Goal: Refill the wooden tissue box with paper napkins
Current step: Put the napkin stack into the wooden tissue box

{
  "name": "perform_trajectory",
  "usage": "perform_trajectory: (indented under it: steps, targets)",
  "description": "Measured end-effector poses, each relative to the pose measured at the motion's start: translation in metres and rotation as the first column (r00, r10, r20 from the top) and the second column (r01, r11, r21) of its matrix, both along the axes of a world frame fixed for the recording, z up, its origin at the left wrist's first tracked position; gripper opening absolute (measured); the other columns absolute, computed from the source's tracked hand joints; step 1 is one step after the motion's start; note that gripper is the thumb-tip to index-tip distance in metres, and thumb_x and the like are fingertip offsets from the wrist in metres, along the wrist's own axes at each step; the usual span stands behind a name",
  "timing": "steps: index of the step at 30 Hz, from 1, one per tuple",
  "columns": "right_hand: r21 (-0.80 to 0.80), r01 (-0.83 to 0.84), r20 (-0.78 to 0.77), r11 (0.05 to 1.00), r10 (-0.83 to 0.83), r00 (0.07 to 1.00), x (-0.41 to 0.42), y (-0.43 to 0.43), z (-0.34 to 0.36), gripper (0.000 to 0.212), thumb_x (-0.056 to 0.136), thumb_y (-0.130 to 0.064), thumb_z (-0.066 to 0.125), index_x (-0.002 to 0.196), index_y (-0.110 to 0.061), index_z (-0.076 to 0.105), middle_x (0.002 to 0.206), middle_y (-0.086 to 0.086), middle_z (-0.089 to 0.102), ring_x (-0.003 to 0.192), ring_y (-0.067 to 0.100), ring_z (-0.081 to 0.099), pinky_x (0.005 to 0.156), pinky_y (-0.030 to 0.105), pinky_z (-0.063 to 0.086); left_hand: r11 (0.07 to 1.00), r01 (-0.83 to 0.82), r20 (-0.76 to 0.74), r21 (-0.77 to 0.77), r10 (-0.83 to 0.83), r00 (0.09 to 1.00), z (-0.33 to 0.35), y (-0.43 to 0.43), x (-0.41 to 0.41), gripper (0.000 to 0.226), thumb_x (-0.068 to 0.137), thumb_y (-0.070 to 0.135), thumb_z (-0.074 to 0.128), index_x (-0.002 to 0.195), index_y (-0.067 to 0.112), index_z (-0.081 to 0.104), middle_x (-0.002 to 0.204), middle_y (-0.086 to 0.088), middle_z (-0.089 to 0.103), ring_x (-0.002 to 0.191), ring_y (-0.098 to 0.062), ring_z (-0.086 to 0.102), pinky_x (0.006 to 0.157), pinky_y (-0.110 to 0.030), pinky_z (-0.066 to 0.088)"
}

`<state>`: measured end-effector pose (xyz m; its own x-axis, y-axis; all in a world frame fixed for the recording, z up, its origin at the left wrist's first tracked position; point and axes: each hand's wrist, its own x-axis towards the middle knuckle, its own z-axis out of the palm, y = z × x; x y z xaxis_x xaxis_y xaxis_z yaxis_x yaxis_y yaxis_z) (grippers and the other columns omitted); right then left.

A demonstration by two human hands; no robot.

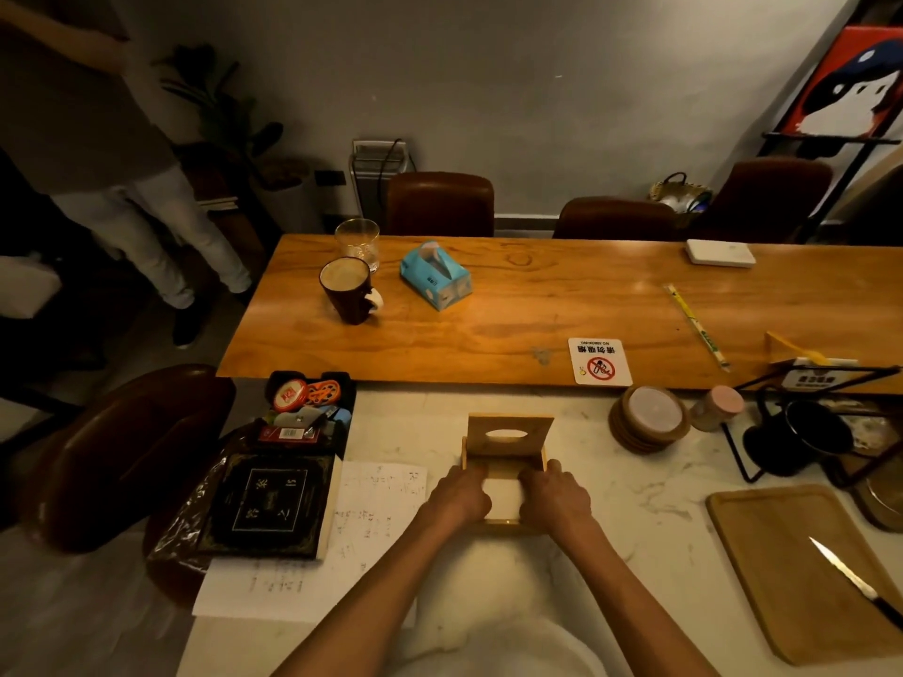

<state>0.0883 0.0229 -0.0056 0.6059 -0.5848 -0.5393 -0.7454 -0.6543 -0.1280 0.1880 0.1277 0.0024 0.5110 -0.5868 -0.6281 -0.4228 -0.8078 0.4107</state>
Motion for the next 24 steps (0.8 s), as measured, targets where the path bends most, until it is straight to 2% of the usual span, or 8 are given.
perform_trajectory:
  steps: [3, 6, 8, 10, 12, 17, 22, 24]
  targets:
    - [0.172, 0.099, 0.255, 0.980, -0.141, 0.957, -0.016, 0.006, 0.002, 0.035, 0.087, -0.016, 0.055, 0.120, -0.027, 0.060, 0.128, 0.004, 0.053, 0.107, 0.024, 0.058, 0.086, 0.033, 0.053, 0.966, -0.107, -0.041, -0.237, 0.101, 0.994, 0.004, 0.017, -0.004, 0.034, 0.096, 0.017, 0.042, 0.127, 0.020, 0.055, 0.129, -0.012, 0.056, 0.111, -0.029, 0.059, 0.092, -0.035, 0.049]
    - [0.515, 0.201, 0.502, 0.833, -0.484, 0.717, -0.039, 0.014, 0.005, 0.021, 0.097, -0.021, 0.051, 0.113, -0.034, 0.051, 0.123, -0.001, 0.057, 0.112, 0.023, 0.059, 0.091, 0.040, 0.053, 0.771, -0.413, -0.288, -0.485, 0.305, 0.908, 0.007, 0.036, -0.015, 0.014, 0.101, 0.030, 0.042, 0.114, 0.031, 0.039, 0.114, -0.007, 0.058, 0.086, -0.007, 0.056, 0.075, -0.026, 0.049]
    - [0.714, 0.198, 0.469, 0.671, -0.669, 0.576, -0.047, 0.020, 0.011, 0.040, 0.100, -0.037, 0.048, 0.137, -0.033, 0.036, 0.145, 0.003, 0.044, 0.134, 0.028, 0.044, 0.105, 0.046, 0.044, 0.639, -0.621, -0.570, -0.454, 0.327, 0.754, 0.007, 0.043, -0.021, 0.033, 0.103, 0.036, 0.037, 0.133, 0.029, 0.027, 0.136, -0.009, 0.047, 0.112, -0.012, 0.052, 0.092, -0.028, 0.044]
    - [0.794, 0.229, 0.397, 0.563, -0.766, 0.506, -0.050, 0.024, 0.014, 0.059, 0.099, -0.048, 0.041, 0.152, -0.035, 0.018, 0.159, 0.002, 0.026, 0.143, 0.028, 0.031, 0.114, 0.049, 0.034, 0.630, -0.668, -0.667, -0.395, 0.304, 0.681, 0.004, 0.046, -0.023, 0.055, 0.103, 0.042, 0.028, 0.152, 0.024, 0.013, 0.157, -0.002, 0.026, 0.143, -0.019, 0.029, 0.118, -0.038, 0.025]
    - [0.791, 0.273, 0.369, 0.547, -0.784, 0.499, -0.055, 0.028, 0.017, 0.063, 0.098, -0.055, 0.034, 0.154, -0.033, 0.015, 0.162, 0.000, 0.020, 0.146, 0.027, 0.027, 0.116, 0.050, 0.030, 0.663, -0.635, -0.684, -0.396, 0.249, 0.686, 0.002, 0.047, -0.028, 0.061, 0.100, 0.051, 0.022, 0.155, 0.026, 0.009, 0.163, 0.004, 0.015, 0.149, -0.015, 0.015, 0.124, -0.041, 0.010]
    - [0.825, 0.287, 0.316, 0.487, -0.819, 0.480, -0.093, 0.052, 0.016, 0.058, 0.100, -0.054, 0.029, 0.152, -0.031, 0.022, 0.159, -0.004, 0.027, 0.143, 0.027, 0.032, 0.108, 0.044, 0.036, 0.693, -0.596, -0.694, -0.406, 0.191, 0.694, -0.002, 0.075, -0.059, 0.090, 0.075, 0.084, 0.027, 0.152, 0.040, 0.015, 0.163, 0.008, 0.018, 0.149, -0.014, 0.019, 0.123, -0.050, 0.013]
    - [0.807, 0.219, 0.375, 0.549, -0.762, 0.528, -0.112, 0.072, 0.021, 0.035, 0.099, -0.056, 0.026, 0.133, -0.054, 0.035, 0.133, -0.022, 0.041, 0.128, 0.008, 0.041, 0.098, 0.027, 0.038, 0.640, -0.609, -0.657, -0.468, 0.209, 0.724, -0.006, 0.092, -0.085, 0.075, 0.088, 0.067, 0.023, 0.154, 0.033, 0.013, 0.163, 0.003, 0.017, 0.149, -0.017, 0.020, 0.124, -0.048, 0.012]
    - [0.759, 0.164, 0.451, 0.630, -0.691, 0.565, -0.120, 0.074, 0.012, 0.036, 0.098, -0.059, 0.021, 0.132, -0.058, 0.034, 0.140, -0.022, 0.043, 0.133, 0.007, 0.038, 0.105, 0.025, 0.034, 0.640, -0.590, -0.609, -0.493, 0.231, 0.759, -0.007, 0.097, -0.094, 0.073, 0.089, 0.065, 0.022, 0.154, 0.033, 0.007, 0.165, 0.005, 0.008, 0.151, -0.016, 0.012, 0.122, -0.039, 0.007]
